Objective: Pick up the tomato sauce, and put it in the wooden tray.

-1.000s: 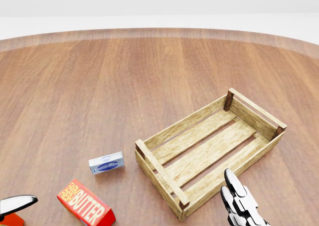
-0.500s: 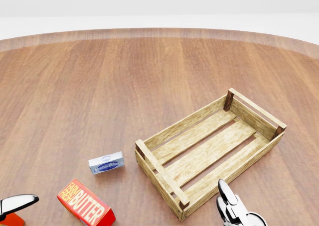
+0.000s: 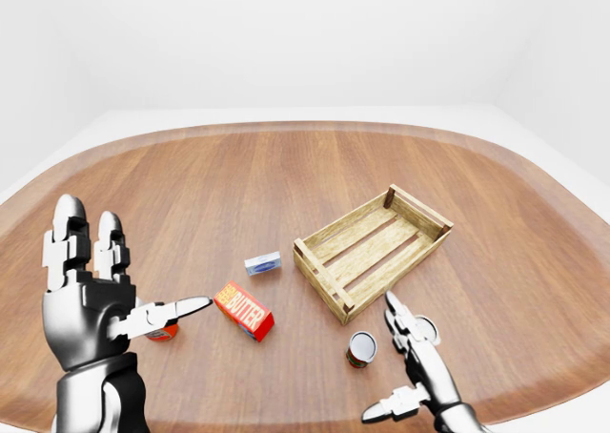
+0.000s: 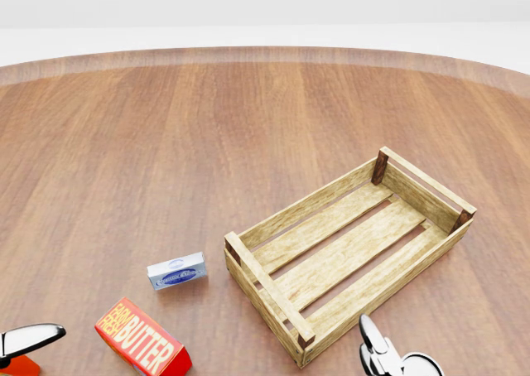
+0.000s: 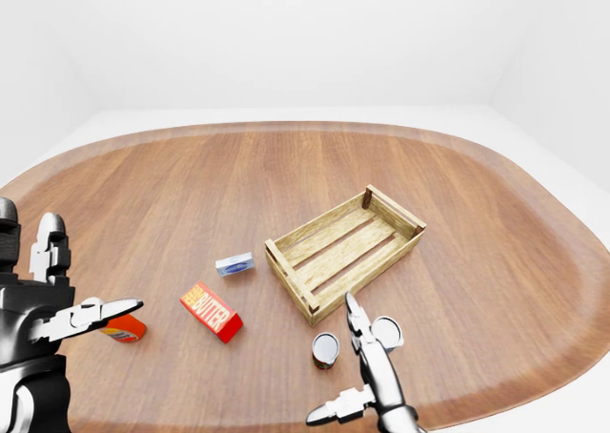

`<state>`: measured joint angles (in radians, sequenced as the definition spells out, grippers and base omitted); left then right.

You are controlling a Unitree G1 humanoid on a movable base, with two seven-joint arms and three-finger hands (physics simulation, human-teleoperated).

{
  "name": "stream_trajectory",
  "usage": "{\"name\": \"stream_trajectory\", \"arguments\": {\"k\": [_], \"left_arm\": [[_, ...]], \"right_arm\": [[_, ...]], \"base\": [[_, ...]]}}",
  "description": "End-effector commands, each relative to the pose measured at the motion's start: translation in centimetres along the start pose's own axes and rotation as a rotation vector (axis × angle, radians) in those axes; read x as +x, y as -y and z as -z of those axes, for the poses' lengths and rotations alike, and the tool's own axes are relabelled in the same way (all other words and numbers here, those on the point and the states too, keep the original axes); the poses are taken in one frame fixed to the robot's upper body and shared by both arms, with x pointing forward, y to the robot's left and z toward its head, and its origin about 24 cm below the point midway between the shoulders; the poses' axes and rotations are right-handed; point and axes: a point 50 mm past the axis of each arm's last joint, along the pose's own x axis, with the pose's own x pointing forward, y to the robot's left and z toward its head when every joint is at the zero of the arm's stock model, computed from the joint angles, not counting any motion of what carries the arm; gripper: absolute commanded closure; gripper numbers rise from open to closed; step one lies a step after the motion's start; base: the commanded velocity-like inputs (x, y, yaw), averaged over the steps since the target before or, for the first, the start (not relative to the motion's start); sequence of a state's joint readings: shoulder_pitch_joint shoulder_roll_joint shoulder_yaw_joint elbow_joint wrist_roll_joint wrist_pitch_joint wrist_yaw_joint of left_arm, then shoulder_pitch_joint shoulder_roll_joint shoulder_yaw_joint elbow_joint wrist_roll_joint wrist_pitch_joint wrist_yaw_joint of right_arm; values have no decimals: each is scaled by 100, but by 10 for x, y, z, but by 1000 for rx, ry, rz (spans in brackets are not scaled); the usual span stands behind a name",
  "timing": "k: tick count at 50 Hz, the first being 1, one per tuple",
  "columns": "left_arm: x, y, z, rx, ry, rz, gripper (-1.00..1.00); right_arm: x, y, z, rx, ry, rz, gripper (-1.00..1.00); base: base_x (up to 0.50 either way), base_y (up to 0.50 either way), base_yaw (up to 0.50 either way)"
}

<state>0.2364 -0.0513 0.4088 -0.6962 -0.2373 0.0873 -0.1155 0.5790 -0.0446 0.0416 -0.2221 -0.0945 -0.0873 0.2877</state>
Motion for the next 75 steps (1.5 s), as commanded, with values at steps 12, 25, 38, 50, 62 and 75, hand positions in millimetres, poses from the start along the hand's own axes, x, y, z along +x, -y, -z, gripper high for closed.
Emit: {"name": "stream_trajectory", "arguments": {"k": [12,25,38,50,62,75], "left_arm": [[0,1,0,4,-2,4,-100],[-1,2,2,6,-9,8,-100],[-1,3,2,7,-13,10,-100],[-1,3,3,7,-15,10,-100],[0,2,2,7,-9,7,-100],[0,2,1,7,-6,7,-100]], "right_arm": [[4,2,7,-5,-27,13,-100],[10,4,9,-5,-29,20,-100],[14,2,17,-6,-64,17,-100],[17,2,23,-5,-88,17,-100],[18,3,26,-5,-99,21,-100],[19,3,28,-4,-108,22,-100]], "base": [[0,0,0],[0,0,0],[0,0,0],[0,0,0],[0,0,0],[0,0,0]]}}
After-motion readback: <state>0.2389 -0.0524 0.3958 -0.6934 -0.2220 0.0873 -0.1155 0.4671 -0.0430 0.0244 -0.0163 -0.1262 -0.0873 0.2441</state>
